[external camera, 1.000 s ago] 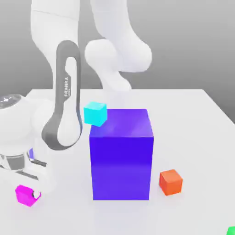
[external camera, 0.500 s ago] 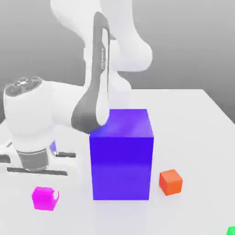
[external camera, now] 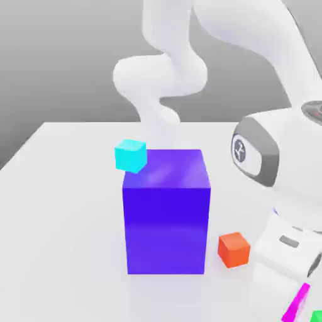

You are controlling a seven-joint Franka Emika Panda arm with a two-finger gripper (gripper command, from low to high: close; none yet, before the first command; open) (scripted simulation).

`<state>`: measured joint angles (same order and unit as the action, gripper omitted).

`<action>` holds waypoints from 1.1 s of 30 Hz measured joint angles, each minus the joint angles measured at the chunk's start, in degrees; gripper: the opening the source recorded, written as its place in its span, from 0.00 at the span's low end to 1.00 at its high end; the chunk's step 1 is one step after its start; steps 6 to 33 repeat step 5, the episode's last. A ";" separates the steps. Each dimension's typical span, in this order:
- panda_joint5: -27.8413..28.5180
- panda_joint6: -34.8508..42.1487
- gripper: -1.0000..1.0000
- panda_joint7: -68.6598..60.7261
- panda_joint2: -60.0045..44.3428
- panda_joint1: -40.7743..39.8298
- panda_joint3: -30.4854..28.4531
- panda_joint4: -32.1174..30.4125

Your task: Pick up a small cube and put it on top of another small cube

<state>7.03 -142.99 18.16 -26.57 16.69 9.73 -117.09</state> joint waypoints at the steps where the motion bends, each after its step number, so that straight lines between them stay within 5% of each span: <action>1: 0.95 -1.43 0.00 0.12 -2.51 1.18 0.06 1.04; 2: 1.49 -2.45 1.00 0.23 -4.10 1.89 -0.06 1.58; 33: 1.49 -2.45 1.00 0.23 -4.10 1.89 -0.06 1.58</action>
